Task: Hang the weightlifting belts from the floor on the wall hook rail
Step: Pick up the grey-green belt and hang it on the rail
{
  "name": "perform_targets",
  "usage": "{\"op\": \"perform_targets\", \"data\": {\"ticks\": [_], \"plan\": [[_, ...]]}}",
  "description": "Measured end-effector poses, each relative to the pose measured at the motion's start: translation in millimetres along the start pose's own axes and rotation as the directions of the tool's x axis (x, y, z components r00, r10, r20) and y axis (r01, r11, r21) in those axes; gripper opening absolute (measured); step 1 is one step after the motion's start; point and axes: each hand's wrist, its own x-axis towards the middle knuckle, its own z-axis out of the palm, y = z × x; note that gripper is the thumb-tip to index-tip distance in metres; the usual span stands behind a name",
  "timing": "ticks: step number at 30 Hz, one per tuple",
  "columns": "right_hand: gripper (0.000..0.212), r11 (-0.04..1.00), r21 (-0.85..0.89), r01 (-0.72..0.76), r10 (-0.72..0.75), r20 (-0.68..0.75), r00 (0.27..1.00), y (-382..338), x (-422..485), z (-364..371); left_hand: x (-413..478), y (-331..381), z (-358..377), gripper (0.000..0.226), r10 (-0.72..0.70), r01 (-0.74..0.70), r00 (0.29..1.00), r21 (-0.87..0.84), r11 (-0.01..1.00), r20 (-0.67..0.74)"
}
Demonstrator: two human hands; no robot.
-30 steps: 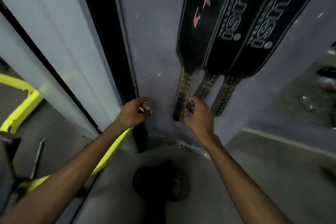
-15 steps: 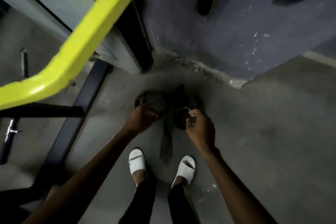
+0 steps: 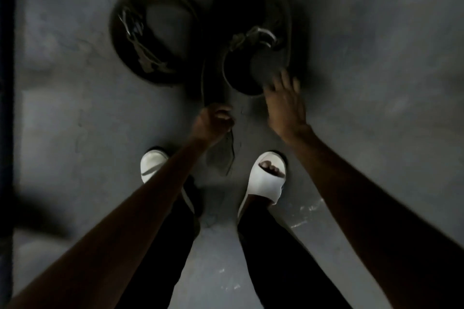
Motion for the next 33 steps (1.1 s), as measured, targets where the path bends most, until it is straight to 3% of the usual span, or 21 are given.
{"op": "perform_targets", "data": {"ticks": [2,5,7,10,12,14,16,19,26,30,33], "plan": [[0.047,0.997,-0.073,-0.022,0.018,-0.058,0.998,12.8,22.6,19.2,12.0,-6.5,11.2,0.033,-0.021,0.021,1.0,0.014,1.0,-0.006],[0.027,0.988,-0.155,0.007,-0.02,-0.082,0.996,30.1,44.8,21.1,19.4,-12.2,21.3,0.033,-0.039,0.038,0.999,0.023,0.999,0.013],[0.021,0.996,-0.061,0.058,-0.064,-0.097,0.993,31.6,43.7,11.9,14.0,-5.6,24.1,0.033,-0.04,0.039,0.999,0.023,0.999,0.037],[0.022,0.959,0.24,0.148,-0.082,-0.266,0.961,21.4,21.1,-10.1,-4.8,20.1,24.0,0.037,-0.062,0.06,0.998,-0.098,0.993,-0.019],[0.024,0.846,0.5,0.182,-0.003,-0.337,0.942,12.1,1.5,-34.9,-24.0,44.9,17.8,0.028,-0.069,0.051,0.994,-0.198,0.979,-0.083],[0.033,0.69,0.712,0.133,0.088,-0.266,0.96,-2.3,-17.1,-70.5,-47.9,74.9,3.9,0.02,-0.017,-0.004,0.997,-0.267,0.964,-0.076],[0.039,0.534,0.845,0.044,0.142,-0.141,0.98,-16.0,-31.3,-111.9,-73.2,104.9,-16.3,0.027,0.07,-0.079,0.997,-0.315,0.946,-0.039],[0.041,0.32,0.947,0.016,0.221,-0.091,0.971,-26.4,-55.8,-169.2,-115.0,147.4,-47.9,0.029,0.154,-0.157,0.987,-0.313,0.937,-0.036],[0.037,0.2,0.977,0.076,0.317,-0.138,0.938,-35.5,-137.9,-321.9,-249.3,244.2,-98.3,0.015,0.344,-0.332,0.939,-0.304,0.893,-0.018],[0.018,0.027,0.994,0.102,0.32,-0.105,0.942,-38.6,-210.2,-408.1,-338.2,303.7,-125.1,0.012,0.437,-0.424,0.899,-0.292,0.857,-0.025],[0.017,-0.001,0.984,0.178,0.261,-0.172,0.95,-43.0,-276.8,-472.2,-417.2,350.2,-143.1,0.016,0.534,-0.521,0.845,-0.271,0.81,-0.029]]}}
